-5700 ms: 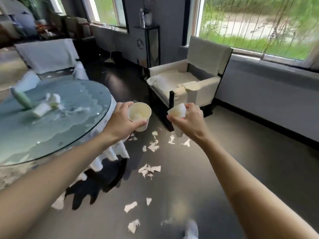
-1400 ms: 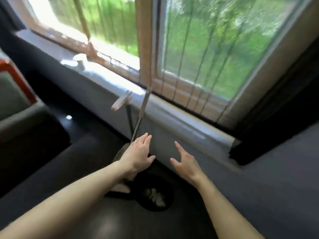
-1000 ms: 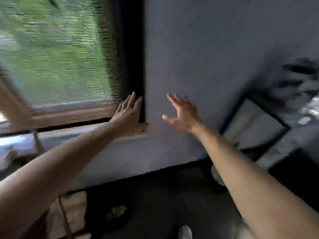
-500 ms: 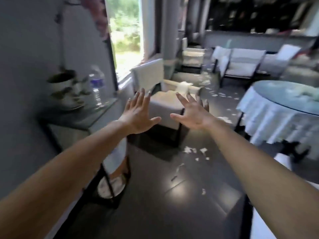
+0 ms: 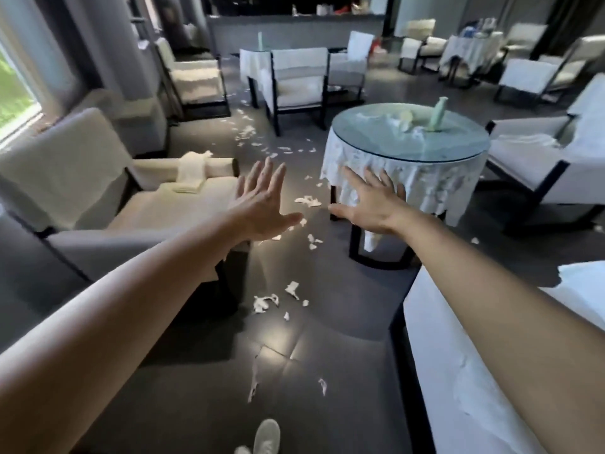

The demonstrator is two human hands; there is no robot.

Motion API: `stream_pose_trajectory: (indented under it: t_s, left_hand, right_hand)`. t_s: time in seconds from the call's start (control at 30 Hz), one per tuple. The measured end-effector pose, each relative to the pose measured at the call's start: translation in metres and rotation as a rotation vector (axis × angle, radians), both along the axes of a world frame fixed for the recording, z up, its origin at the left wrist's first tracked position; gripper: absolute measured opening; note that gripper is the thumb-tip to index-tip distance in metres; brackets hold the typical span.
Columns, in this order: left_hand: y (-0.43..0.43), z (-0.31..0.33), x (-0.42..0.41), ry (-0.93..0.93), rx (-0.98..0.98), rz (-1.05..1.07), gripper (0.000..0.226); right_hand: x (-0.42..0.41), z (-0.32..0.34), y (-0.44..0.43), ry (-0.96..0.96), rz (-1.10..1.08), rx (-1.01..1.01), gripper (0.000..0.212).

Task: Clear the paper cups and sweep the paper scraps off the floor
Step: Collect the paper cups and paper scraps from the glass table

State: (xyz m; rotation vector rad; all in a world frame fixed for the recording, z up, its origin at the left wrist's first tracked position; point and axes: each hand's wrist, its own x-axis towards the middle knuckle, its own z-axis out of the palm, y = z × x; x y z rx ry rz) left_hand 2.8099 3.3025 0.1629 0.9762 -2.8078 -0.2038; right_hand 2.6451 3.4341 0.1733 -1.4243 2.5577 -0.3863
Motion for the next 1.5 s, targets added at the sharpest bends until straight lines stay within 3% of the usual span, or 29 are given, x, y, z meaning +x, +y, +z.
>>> stream_pose_trajectory:
  t_s: [0.3, 0.6, 0.9, 1.17, 1.5]
  left_hand:
    - [-0.183, -0.007, -0.186, -0.112, -0.012, -0.221, 0.095]
    - [-0.274, -0.03, -0.396, -0.169, -0.022, -0.448, 0.095]
    - [-0.365, -0.024, -0.614, -0.151, 0.005, -0.46, 0.094]
    - [-0.45, -0.047, -0.779, -0.177, 0.06, -0.512, 0.094]
    - [-0.551, -0.09, -0.963, -0.234, 0.106, -0.682, 0.098]
  right_hand:
    - [-0.144, -0.024, -0.132, -0.113, -0.268, -0.016, 0.083]
    - [-0.33, -0.045, -0.219, -0.145, -0.411, 0.028, 0.083]
    - [-0.549, -0.027, -0.318, -0.123, -0.415, -0.011, 0.082]
    - [-0.695, -0.058, -0.385, -0.163, -0.489, -0.065, 0.081]
    - [-0.834, -0.146, -0.414, -0.521, -0.9, -0.131, 0.083]
